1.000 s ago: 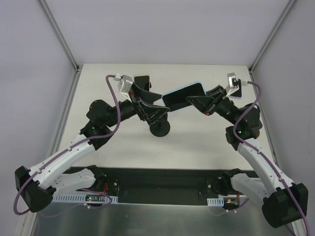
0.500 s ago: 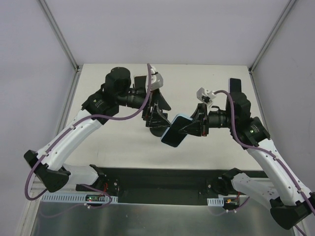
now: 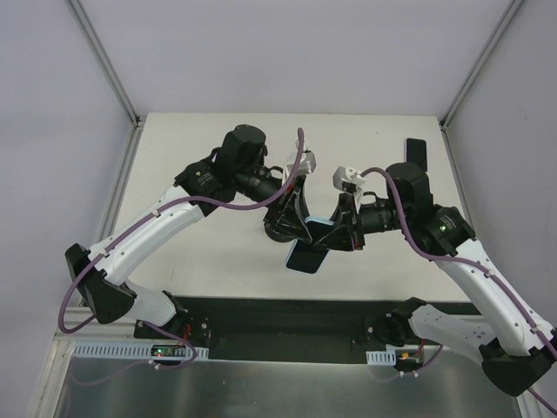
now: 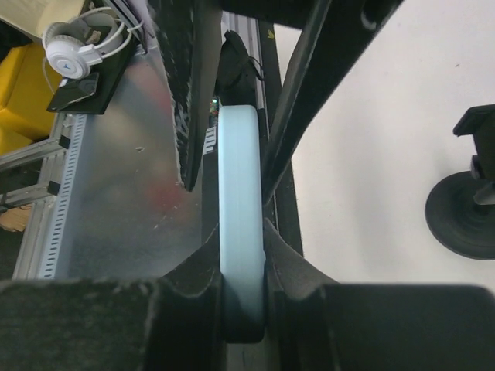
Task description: Place the phone on the phone stand
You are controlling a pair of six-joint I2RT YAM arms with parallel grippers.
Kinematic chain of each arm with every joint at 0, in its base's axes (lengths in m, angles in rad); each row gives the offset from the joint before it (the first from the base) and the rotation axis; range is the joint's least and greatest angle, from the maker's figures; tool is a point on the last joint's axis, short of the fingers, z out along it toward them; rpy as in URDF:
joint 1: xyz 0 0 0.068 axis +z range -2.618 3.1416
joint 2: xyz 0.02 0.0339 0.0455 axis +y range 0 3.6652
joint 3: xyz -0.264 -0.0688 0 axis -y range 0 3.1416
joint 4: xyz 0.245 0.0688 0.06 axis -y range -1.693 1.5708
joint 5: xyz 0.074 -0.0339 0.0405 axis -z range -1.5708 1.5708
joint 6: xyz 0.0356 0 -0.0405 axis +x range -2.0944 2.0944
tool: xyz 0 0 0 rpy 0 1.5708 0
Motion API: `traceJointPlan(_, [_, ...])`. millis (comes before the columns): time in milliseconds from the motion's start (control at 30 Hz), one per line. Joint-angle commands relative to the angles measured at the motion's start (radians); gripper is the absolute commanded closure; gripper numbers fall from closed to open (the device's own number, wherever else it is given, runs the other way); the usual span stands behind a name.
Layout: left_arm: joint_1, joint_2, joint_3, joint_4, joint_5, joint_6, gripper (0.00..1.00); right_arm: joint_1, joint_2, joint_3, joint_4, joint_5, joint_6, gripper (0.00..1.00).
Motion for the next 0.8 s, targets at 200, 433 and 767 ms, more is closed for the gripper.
traceJointPlan(200, [-0.016,0.008,0.044,-0.018,-0.094,0.022,0.93,0.067,0.019,0.127,-0.071,0.123,-0.105,0.99])
traceJointPlan(433, [-0.016,-0.073,0.043,-0.021,-0.476,0.049,1.0,0.085,0.01,0.064,-0.014,0.256,-0.052,0.45])
traceJointPlan(767, [-0.004,-0.168,-0.064,0.241,-0.289,-0.103,1.0,0.085,-0.072,-0.223,0.54,0.169,0.256,0.45])
